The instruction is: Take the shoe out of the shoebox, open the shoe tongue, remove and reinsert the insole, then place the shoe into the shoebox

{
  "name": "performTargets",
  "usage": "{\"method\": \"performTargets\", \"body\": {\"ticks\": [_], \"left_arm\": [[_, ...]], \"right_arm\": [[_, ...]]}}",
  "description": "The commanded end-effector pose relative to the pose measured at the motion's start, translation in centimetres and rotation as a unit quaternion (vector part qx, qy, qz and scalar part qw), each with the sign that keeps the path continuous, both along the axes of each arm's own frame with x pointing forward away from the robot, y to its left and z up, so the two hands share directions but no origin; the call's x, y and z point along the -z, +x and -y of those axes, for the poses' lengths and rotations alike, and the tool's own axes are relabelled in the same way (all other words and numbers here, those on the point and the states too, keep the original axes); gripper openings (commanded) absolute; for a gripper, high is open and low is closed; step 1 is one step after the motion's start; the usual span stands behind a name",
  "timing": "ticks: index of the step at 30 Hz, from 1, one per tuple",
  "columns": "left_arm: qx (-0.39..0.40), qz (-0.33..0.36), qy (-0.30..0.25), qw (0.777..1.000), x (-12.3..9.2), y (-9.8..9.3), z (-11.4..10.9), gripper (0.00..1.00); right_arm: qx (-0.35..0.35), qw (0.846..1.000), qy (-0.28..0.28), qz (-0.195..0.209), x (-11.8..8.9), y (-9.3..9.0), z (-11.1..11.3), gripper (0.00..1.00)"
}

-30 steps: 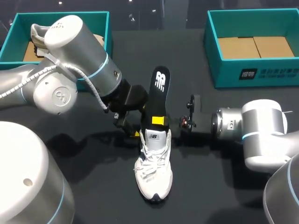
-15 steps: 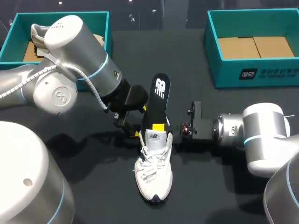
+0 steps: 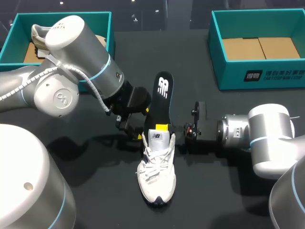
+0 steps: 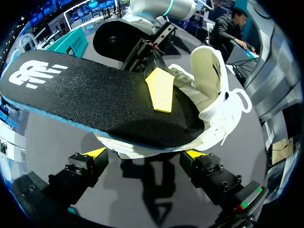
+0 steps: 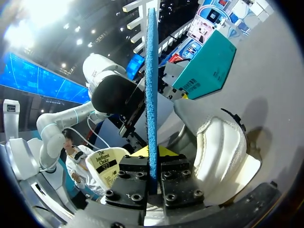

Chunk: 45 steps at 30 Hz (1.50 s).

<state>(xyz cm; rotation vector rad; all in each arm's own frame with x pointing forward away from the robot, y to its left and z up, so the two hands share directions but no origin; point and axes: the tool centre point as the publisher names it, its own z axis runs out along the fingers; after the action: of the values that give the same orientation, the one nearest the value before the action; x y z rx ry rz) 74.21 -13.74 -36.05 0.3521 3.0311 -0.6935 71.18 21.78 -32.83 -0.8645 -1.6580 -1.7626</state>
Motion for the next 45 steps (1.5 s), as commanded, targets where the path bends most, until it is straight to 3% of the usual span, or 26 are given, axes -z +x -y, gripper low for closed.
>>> {"method": "performTargets", "body": {"ticks": [1, 9, 31, 32, 33, 45], "left_arm": [[0.001, 0.000, 0.001, 1.000, 0.0, 0.0, 0.1, 1.00], [0.001, 0.000, 0.001, 1.000, 0.0, 0.0, 0.1, 1.00], [0.001, 0.000, 0.001, 1.000, 0.0, 0.0, 0.1, 1.00], [0.001, 0.000, 0.001, 1.000, 0.0, 0.0, 0.1, 1.00], [0.001, 0.000, 0.001, 1.000, 0.0, 0.0, 0.1, 1.00], [0.001, 0.000, 0.001, 1.000, 0.0, 0.0, 0.1, 1.00]], "right_arm": [[-0.001, 1.000, -0.003, 0.002, -0.3, 0.0, 0.3, 0.14], [-0.005, 1.000, -0.007, 0.013, -1.0, 0.1, 0.4, 0.19], [-0.026, 0.997, -0.035, 0.059, -4.2, 3.0, -0.1, 0.16], [-0.026, 0.997, -0.037, 0.059, -4.2, 3.2, -0.1, 0.13], [-0.026, 0.997, -0.038, 0.059, -4.3, 3.2, -0.1, 0.00], [-0.018, 0.998, -0.048, 0.021, -1.6, 1.8, -0.2, 0.00]]}}
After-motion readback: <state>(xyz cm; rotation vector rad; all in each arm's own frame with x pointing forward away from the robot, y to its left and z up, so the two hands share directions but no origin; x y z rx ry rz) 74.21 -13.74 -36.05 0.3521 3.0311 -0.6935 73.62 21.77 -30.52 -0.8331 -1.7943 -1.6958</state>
